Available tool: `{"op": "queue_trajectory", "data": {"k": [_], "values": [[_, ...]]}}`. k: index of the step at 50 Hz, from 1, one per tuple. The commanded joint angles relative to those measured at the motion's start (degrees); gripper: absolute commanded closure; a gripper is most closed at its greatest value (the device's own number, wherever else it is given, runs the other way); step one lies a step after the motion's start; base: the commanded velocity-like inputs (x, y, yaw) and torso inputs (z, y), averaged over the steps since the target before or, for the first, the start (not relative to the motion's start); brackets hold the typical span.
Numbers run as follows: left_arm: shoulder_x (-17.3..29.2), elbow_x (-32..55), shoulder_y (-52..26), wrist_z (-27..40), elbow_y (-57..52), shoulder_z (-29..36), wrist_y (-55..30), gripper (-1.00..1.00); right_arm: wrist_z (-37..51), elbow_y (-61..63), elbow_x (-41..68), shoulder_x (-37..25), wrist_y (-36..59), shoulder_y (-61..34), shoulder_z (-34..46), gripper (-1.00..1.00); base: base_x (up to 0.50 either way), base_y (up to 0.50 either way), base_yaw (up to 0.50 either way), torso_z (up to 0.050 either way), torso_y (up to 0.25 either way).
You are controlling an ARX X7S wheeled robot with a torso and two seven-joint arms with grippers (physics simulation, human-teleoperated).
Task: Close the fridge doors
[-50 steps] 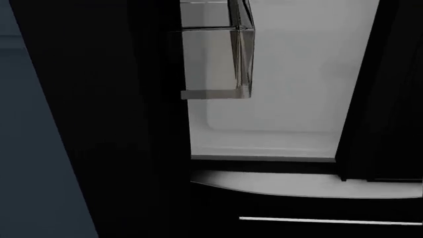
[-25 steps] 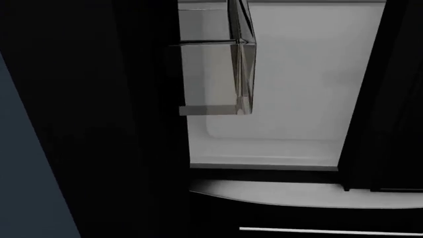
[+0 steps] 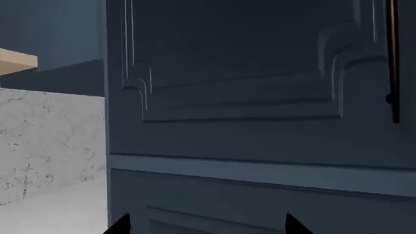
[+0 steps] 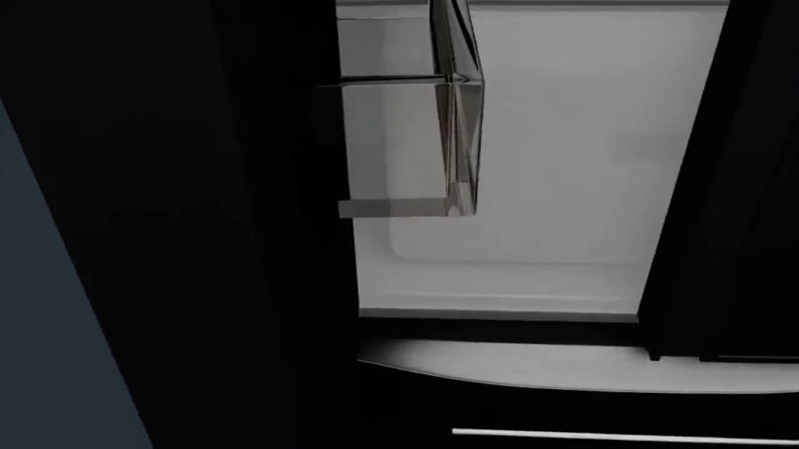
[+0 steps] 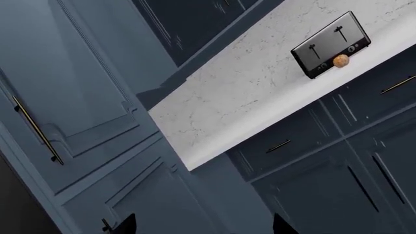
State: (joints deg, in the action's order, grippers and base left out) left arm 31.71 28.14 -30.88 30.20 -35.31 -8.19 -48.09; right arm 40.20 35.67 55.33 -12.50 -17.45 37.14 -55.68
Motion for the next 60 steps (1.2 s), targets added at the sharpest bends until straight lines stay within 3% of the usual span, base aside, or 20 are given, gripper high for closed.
{"op": "queue_trajectory", "data": {"k": [1,26,43,60], "values": [[3.11,2.21,0.91,-1.98,-4.45,0.53,-2.96,-1.00,-0.49,0.00,0.33,0.21,0.36,-0.31,-0.22,-1.00,0.00,0.00,0.00,0.000,0.000],[1.33,11.78,-9.58,-4.56,-5.13,4.83,-12.90,-1.00,-1.56,0.24,0.53,1.14,0.74,-0.96,-0.26,-1.00,0.00,0.00,0.00,0.000,0.000],[0.24,11.02,-14.39,-6.59,-3.73,12.81,-13.14,-1.00,-1.85,0.51,1.17,1.28,1.20,-0.97,-0.93,-1.00,0.00,0.00,0.00,0.000,0.000],[-1.72,12.88,-17.20,-5.97,-5.70,15.72,-15.52,-1.00,-3.57,-0.76,1.24,2.02,0.95,-1.59,-0.98,-1.00,0.00,0.00,0.00,0.000,0.000]]}}
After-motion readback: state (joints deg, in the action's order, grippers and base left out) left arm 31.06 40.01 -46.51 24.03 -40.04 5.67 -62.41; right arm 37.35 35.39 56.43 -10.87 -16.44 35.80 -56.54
